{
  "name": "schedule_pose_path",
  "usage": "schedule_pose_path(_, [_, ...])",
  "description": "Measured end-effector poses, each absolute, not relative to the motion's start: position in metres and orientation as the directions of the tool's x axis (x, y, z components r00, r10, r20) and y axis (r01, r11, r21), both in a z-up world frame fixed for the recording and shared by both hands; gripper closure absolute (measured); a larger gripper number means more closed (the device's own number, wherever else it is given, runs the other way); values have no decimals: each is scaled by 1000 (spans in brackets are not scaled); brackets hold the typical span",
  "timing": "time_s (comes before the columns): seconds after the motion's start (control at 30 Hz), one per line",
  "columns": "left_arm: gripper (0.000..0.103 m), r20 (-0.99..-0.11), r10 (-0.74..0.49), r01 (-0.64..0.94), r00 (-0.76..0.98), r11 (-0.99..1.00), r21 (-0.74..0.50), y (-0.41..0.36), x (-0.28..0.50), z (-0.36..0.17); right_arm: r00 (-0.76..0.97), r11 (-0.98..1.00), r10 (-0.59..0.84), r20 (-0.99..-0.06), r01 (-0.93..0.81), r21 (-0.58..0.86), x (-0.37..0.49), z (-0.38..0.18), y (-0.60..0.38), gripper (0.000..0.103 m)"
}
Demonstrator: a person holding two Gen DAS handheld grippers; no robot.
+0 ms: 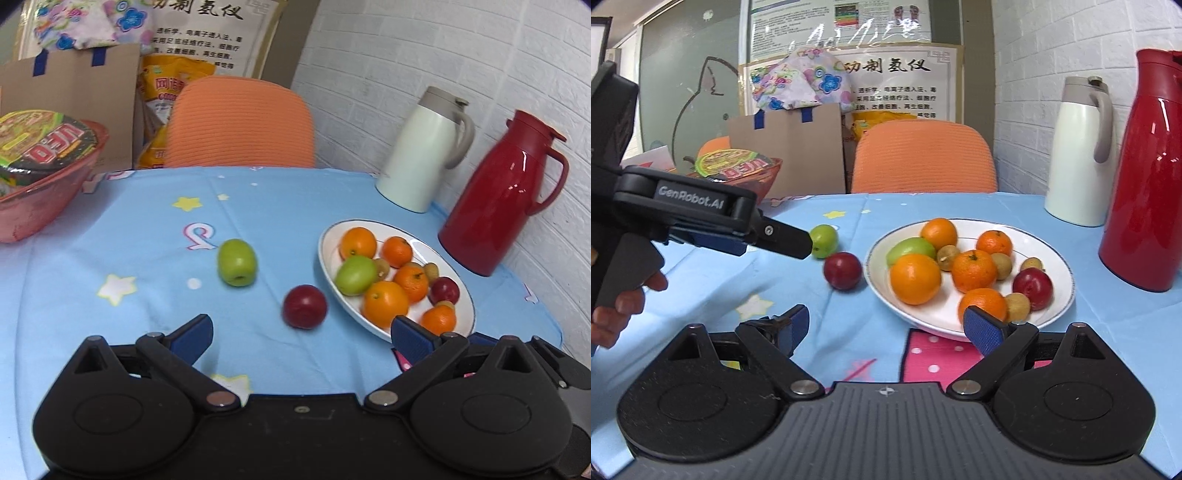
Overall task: Organize fruits
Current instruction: 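Move the open left tool to the red plum on the tablecloth, then close the left tool around the red plum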
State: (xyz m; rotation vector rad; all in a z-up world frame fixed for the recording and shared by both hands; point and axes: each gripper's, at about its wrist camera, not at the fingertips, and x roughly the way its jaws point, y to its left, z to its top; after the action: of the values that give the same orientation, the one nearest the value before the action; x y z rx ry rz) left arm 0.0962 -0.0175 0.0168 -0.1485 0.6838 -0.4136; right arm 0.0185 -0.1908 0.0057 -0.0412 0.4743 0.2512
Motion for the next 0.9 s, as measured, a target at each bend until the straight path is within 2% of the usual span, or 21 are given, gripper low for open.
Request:
schedule_pose_path(0.13, [0, -585, -418, 325, 695, 908, -264, -12, 102, 16, 849, 958, 257, -461, -285, 9, 17, 7, -180, 0])
schedule_pose_path(0.3, [0, -598, -440, 400, 669, 892, -209, -25, 110, 5, 848, 949, 277, -452, -316, -11, 13, 9, -172, 0])
schedule_pose_path(0.33, [10, -607, -455, 419, 651, 883, -211, -29, 113, 1, 847, 948, 278, -452, -317, -10, 13, 9, -171, 0])
schedule_pose_path(0.37, [12, -612, -471, 436, 635, 873, -220, -32, 117, -2, 846, 949, 279, -455, -316, -7, 13, 9, -171, 0])
schedule_pose_path(0.73, [12, -640, -460, 462, 616, 868, -180, -53, 143, -13, 836, 963, 257, -484, -265, 54, 17, 2, -187, 0])
schedule_pose_path(0.9, [13, -656, -463, 453, 596, 869, -201, -52, 152, -21, 830, 967, 242, -503, -250, 53, 16, -3, -189, 0])
